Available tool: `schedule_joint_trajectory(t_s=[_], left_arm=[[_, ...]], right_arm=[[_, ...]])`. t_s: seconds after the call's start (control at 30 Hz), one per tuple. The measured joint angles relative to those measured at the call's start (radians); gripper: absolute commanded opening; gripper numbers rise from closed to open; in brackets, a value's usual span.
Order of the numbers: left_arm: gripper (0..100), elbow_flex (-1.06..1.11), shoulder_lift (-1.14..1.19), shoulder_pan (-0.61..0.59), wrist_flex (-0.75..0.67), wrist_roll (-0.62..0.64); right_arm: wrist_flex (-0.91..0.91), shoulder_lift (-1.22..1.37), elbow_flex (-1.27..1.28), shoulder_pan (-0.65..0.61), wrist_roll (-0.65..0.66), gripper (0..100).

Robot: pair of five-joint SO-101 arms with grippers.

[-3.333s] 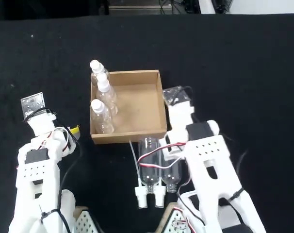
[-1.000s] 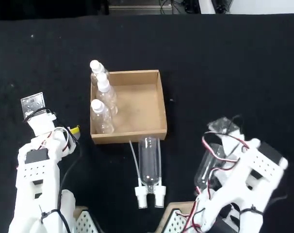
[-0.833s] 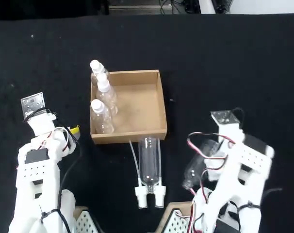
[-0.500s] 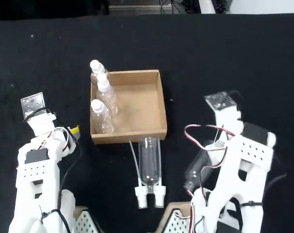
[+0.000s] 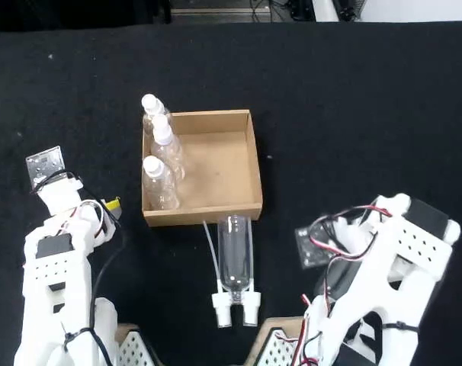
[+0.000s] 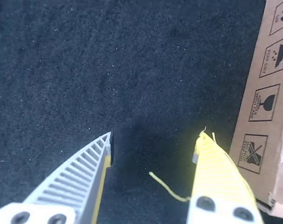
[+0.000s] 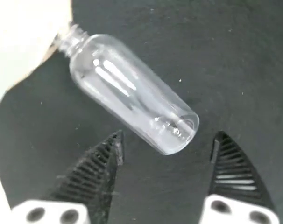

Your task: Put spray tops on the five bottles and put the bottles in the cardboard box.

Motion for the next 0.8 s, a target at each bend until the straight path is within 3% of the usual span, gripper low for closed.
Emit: schedule_joint_trajectory(t_s=[0.2,0.6,0.7,0.8], left_arm=[[26,0.000,0.000,0.000,0.000,0.000],[26,0.014,0.000,-0.002,-0.044,0.000],[26,0.014,0.000,-0.002,-0.044,0.000],[26,0.014,0.000,-0.002,-0.044,0.000]], right_arm=[[-0.023,0.000,0.104,0.003,0.074,27.9],[-0.207,0.000,0.301,0.005,0.074,27.6],[-0.212,0.000,0.305,0.009,-0.002,27.6],[-0.213,0.000,0.307,0.009,-0.175,27.6]])
